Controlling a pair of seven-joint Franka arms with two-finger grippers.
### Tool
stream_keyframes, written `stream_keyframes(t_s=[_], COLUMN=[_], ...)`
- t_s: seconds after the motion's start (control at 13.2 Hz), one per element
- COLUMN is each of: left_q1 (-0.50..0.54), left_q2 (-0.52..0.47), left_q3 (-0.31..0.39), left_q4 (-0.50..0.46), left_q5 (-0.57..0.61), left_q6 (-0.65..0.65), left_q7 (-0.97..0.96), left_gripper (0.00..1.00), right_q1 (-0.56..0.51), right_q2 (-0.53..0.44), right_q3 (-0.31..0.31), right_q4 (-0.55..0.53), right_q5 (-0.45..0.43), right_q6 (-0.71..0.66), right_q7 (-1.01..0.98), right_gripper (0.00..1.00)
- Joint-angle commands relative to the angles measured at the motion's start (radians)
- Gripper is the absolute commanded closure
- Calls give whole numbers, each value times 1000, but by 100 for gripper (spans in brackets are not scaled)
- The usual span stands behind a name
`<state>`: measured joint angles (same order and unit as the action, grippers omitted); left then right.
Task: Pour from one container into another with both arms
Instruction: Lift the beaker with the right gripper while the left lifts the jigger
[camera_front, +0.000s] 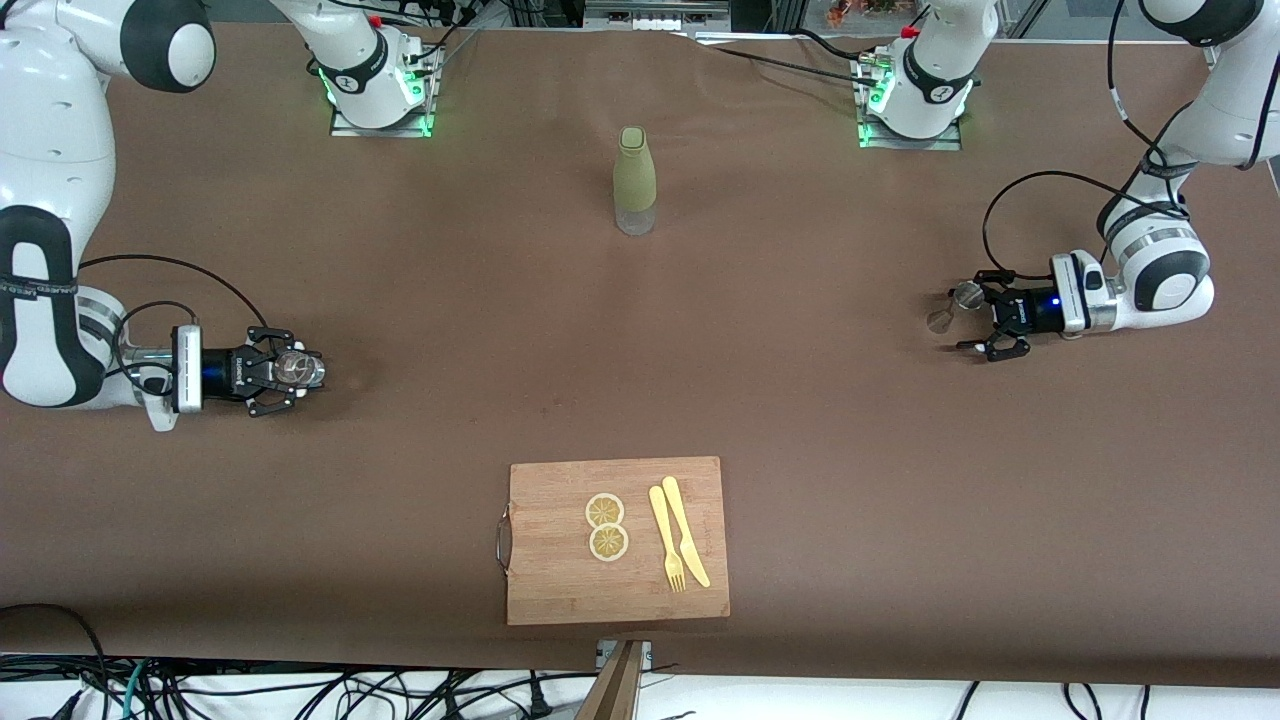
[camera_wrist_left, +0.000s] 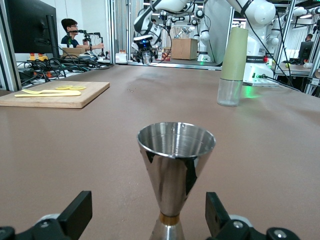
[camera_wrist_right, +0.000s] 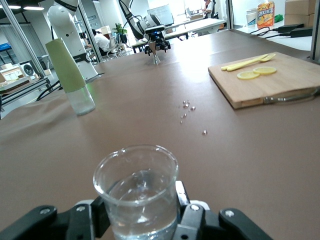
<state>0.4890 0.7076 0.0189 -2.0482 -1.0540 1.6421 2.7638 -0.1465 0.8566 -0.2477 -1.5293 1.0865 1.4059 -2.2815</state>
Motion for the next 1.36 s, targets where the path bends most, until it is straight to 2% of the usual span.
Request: stream_keyframes(t_s=[0.0,0.38,0.98,1.06,1.14,1.29], left_q1=[-1,5,22,22,22,22], left_q2=[27,30,43,46,49,52], left_q3=[12,13,19,19,18,19], left_q4=[5,2,0,0,2,2], left_q5=[-32,-20,6,6,5,5], left_q6=[-22,-27,-59,-59,-59,-57], left_q7=[217,252,342,356,372,395], left_gripper=[4,14,15,20,30,38], right_q1=[50,97,113,111,111,111], right_q2=[-69,-88,-108,-108,-108,-108], right_q3=[-1,-1,-4,-5,-5,-5], right_q4=[-17,-17,-8,-8,-8,-8], right_q5=[9,58,59,59,59,59], right_q6=[22,67,56,56,56,56], right_q7=[108,177,231,231,231,231], right_gripper=[71,71,71,71,71,70])
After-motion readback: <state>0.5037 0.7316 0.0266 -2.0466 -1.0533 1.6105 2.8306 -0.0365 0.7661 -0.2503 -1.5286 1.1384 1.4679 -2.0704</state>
